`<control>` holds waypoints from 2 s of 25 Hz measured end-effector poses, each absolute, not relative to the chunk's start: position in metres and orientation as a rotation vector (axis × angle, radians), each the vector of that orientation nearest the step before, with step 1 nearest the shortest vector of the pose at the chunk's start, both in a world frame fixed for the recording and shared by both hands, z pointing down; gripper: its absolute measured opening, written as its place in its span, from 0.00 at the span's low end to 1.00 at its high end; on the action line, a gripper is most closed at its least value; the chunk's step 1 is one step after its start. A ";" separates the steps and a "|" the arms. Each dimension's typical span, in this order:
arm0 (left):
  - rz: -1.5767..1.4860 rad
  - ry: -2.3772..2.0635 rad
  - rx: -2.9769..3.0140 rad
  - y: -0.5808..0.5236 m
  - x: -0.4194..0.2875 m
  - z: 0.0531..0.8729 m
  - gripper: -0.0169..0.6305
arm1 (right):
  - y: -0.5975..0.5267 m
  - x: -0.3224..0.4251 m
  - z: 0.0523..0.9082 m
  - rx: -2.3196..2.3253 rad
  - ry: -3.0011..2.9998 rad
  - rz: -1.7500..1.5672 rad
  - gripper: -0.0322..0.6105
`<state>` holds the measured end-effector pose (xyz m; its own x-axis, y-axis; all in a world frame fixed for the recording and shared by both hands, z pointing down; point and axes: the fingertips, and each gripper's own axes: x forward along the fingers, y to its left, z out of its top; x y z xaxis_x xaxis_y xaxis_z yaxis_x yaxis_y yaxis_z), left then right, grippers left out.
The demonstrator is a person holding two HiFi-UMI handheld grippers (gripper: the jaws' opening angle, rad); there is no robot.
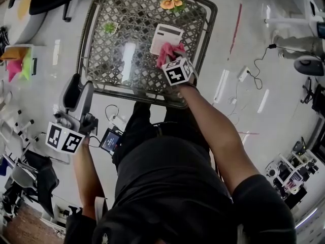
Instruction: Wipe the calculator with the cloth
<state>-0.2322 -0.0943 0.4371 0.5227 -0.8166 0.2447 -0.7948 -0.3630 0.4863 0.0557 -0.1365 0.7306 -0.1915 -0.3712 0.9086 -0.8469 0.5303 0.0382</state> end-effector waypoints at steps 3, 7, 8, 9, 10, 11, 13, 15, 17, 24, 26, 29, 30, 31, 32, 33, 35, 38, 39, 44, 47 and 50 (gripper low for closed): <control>-0.053 -1.313 2.219 -0.093 -0.233 0.431 0.42 | -0.132 0.074 0.734 1.041 -1.741 0.624 0.18; -0.050 -1.320 2.228 -0.089 -0.233 0.423 0.42 | -0.122 0.100 0.737 1.076 -1.690 0.671 0.18; -0.048 -1.322 2.230 -0.088 -0.233 0.421 0.42 | -0.120 0.105 0.737 1.083 -1.682 0.684 0.18; -0.046 -1.326 2.232 -0.087 -0.234 0.419 0.42 | -0.117 0.109 0.736 1.084 -1.678 0.705 0.18; -0.044 -1.330 2.234 -0.086 -0.234 0.416 0.42 | -0.113 0.112 0.735 1.082 -1.676 0.729 0.18; -0.042 -1.334 2.236 -0.085 -0.235 0.414 0.42 | -0.111 0.114 0.735 1.082 -1.677 0.750 0.18; -0.036 -1.345 2.243 -0.083 -0.238 0.409 0.42 | -0.111 0.119 0.731 1.091 -1.691 0.780 0.19; -0.030 -1.355 2.252 -0.081 -0.239 0.402 0.42 | -0.115 0.124 0.717 1.105 -1.712 0.788 0.20; -0.027 -1.356 2.263 -0.078 -0.238 0.396 0.42 | -0.116 0.128 0.704 1.117 -1.746 0.821 0.22; -0.032 -1.360 2.317 -0.074 -0.238 0.374 0.42 | -0.116 0.138 0.643 1.240 -1.905 0.917 0.27; -0.038 -1.365 2.329 -0.073 -0.240 0.368 0.42 | -0.120 0.139 0.614 1.291 -1.972 0.911 0.27; -0.048 -1.366 2.357 -0.073 -0.240 0.356 0.42 | -0.127 0.140 0.557 1.376 -2.101 0.885 0.27; -0.052 -1.366 2.368 -0.073 -0.240 0.352 0.42 | -0.130 0.139 0.536 1.403 -2.153 0.873 0.27; -0.056 -1.368 2.382 -0.074 -0.240 0.347 0.42 | -0.132 0.137 0.513 1.428 -2.210 0.856 0.27; -0.060 -1.369 2.396 -0.074 -0.240 0.342 0.42 | -0.135 0.136 0.488 1.451 -2.270 0.835 0.27; -0.063 -1.369 2.409 -0.073 -0.240 0.337 0.42 | -0.136 0.135 0.462 1.474 -2.331 0.811 0.27; -0.069 -1.366 2.433 -0.072 -0.239 0.327 0.42 | -0.135 0.133 0.409 1.516 -2.454 0.758 0.27; -0.082 -1.364 2.467 -0.071 -0.237 0.315 0.42 | -0.129 0.134 0.331 1.567 -2.622 0.659 0.27; -0.085 -1.365 2.473 -0.069 -0.236 0.312 0.42 | -0.124 0.133 0.307 1.573 -2.665 0.626 0.27; -0.112 -1.353 2.511 -0.065 -0.231 0.302 0.42 | -0.097 0.131 0.203 1.565 -2.840 0.412 0.27; -0.123 -1.358 2.514 -0.059 -0.234 0.299 0.42 | -0.082 0.137 0.162 1.609 -2.843 0.288 0.27; -0.140 -1.365 2.519 -0.055 -0.241 0.298 0.42 | -0.071 0.140 0.135 1.629 -2.832 0.219 0.27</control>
<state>-0.2409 -0.0551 0.2978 0.5507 -0.8335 0.0439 -0.8072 -0.5185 0.2822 0.1404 -0.0711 0.1352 -0.4986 -0.8655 -0.0483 -0.8478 0.4986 -0.1810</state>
